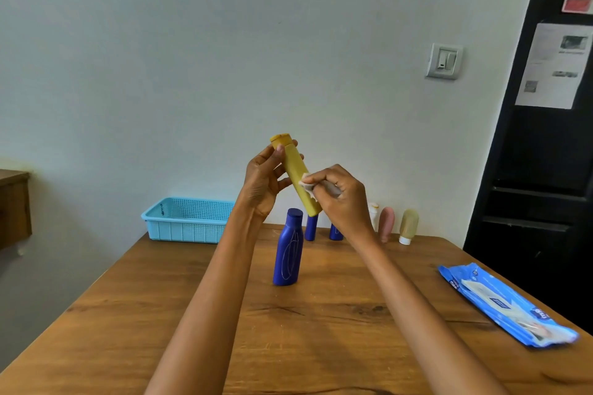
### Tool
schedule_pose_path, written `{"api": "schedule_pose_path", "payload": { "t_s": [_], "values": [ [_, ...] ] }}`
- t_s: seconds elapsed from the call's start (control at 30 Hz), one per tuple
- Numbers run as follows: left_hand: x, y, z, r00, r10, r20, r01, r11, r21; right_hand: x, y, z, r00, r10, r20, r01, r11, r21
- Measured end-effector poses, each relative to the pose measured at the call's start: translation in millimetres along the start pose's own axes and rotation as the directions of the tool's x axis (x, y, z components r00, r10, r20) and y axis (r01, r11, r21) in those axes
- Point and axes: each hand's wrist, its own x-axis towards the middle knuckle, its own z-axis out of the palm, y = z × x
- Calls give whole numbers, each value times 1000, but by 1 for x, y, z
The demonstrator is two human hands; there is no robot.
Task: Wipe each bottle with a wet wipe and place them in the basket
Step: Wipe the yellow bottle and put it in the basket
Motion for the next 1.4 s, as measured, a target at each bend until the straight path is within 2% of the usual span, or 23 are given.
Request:
{"api": "schedule_pose_path", "payload": {
  "t_s": [0.07,0.17,0.4,0.6,0.7,0.8,0.93,1.07,1.23,1.33,1.4],
  "values": [
    [-2,-2,2,1000,-21,5,21,1000,-9,3,0,0,998,49,-33,-49,999,-9],
    [-2,-2,8,999,-35,31,35,999,8,18,-9,1,996,38,-85,-41,999,-31],
    [2,6,-3,1000,27,8,-27,997,-74,7,-13,7,983,-182,20,183,980,-78],
    [3,4,-8,1000,21,21,-19,996,-85,1,-1,3,999,11,-35,-10,999,34],
    [2,1,-1,998,-23,66,27,998,-56,15,-4,3,998,16,-55,-15,1000,19],
    [1,-1,3,996,-37,81,40,999,-32,30,-13,5,998,-39,-49,39,999,8],
    [1,3,2,1000,-14,-6,14,999,-44,23,-15,6,984,-180,13,180,983,-35],
    [0,5,-7,997,9,-81,-12,999,-35,-4,4,1,967,-242,74,249,964,-94],
    [0,5,-10,991,-11,-137,18,999,48,-16,20,-6,972,-225,69,231,967,-105],
    [1,0,-4,988,-30,-152,50,990,132,-1,8,-4,984,-178,23,179,982,-53],
    [0,-3,1,987,-48,-156,72,986,152,13,-4,1,984,-173,37,175,981,-78]
  ]
}}
